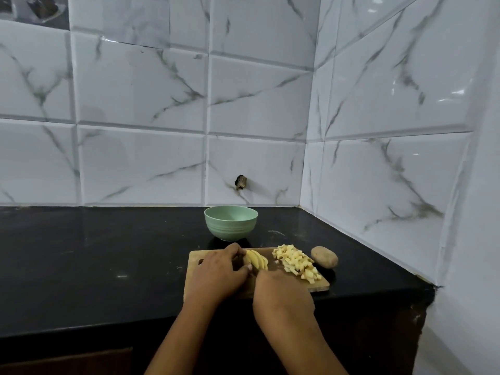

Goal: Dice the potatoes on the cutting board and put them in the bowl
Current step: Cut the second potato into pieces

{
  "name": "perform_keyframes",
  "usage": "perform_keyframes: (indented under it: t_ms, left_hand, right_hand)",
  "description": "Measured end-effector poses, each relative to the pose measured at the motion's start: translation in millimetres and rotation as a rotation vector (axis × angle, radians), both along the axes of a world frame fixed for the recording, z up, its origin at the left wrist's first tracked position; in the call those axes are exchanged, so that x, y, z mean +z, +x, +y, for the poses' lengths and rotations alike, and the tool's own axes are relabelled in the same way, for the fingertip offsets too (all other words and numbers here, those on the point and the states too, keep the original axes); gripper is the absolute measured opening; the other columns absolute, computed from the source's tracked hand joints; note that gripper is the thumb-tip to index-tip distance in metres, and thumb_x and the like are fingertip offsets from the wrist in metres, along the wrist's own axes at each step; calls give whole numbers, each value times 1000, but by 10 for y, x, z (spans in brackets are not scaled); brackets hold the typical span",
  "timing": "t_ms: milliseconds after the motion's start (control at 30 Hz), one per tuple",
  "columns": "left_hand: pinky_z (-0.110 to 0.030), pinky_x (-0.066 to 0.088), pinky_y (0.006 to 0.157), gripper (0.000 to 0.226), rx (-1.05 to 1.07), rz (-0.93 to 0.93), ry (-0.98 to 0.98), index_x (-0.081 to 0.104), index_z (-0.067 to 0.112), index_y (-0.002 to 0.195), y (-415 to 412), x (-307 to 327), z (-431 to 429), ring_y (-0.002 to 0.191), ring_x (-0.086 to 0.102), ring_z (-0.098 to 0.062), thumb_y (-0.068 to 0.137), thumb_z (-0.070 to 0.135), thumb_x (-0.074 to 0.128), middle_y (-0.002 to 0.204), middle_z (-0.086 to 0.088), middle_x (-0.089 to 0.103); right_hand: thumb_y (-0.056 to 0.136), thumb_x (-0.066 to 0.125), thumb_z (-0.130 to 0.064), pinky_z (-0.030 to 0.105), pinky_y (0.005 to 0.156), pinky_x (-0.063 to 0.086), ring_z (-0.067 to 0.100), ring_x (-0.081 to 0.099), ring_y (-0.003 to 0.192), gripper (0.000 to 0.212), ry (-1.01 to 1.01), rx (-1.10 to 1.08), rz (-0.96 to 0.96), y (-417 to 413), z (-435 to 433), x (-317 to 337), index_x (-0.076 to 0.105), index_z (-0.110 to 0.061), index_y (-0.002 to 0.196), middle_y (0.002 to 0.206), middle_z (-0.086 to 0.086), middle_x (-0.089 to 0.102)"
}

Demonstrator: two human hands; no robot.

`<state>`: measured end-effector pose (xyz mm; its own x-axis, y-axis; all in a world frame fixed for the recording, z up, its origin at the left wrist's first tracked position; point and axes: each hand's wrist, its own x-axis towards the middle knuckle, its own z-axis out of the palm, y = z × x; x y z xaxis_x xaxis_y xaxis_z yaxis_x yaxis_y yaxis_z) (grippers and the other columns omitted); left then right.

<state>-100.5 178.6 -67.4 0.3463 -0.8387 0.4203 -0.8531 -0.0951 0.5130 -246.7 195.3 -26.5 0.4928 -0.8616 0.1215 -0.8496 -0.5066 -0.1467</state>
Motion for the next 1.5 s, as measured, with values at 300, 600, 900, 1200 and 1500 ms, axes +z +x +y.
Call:
perform_keyframes:
  t_ms: [300,600,900,1200,1500]
  left_hand:
    - [-35,46,83,22,8,-21,12,48,38,101,-3,-12,-2,96,52,-12,84,51,52,92,15,57]
    - [-36,46,89,28,12,28,-21,53,35,112,0,-23,-8,102,54,-12,86,46,53,104,12,63]
    - [-35,38,99,42,17,-8,64,39,45,129,-20,-12,18,121,43,-14,89,50,48,128,12,56]
    - [-34,33,106,46,20,-44,132,34,44,137,-43,32,36,132,33,-15,92,49,44,140,10,47]
    - [-32,31,107,47,37,-38,123,34,43,138,-41,33,34,134,33,-12,93,50,46,142,14,45]
  right_hand:
    - [100,41,-17,27,70,40,19,58,106,33,-35,20,-116,-25,-80,95,48,-20,132,121,5,57]
    - [99,41,-12,28,70,39,19,59,105,28,-110,25,-61,204,-203,-39,56,-16,122,116,3,60]
    - [100,41,-12,29,73,41,20,58,107,34,-82,49,14,53,-262,-23,50,-19,132,121,5,58]
    - [100,37,-19,27,65,37,17,60,100,34,-137,15,-135,-117,-317,-185,50,-28,130,113,0,60]
    - [102,33,-22,26,73,47,13,60,101,47,-131,57,-337,-153,-278,-192,30,-32,148,119,-4,61]
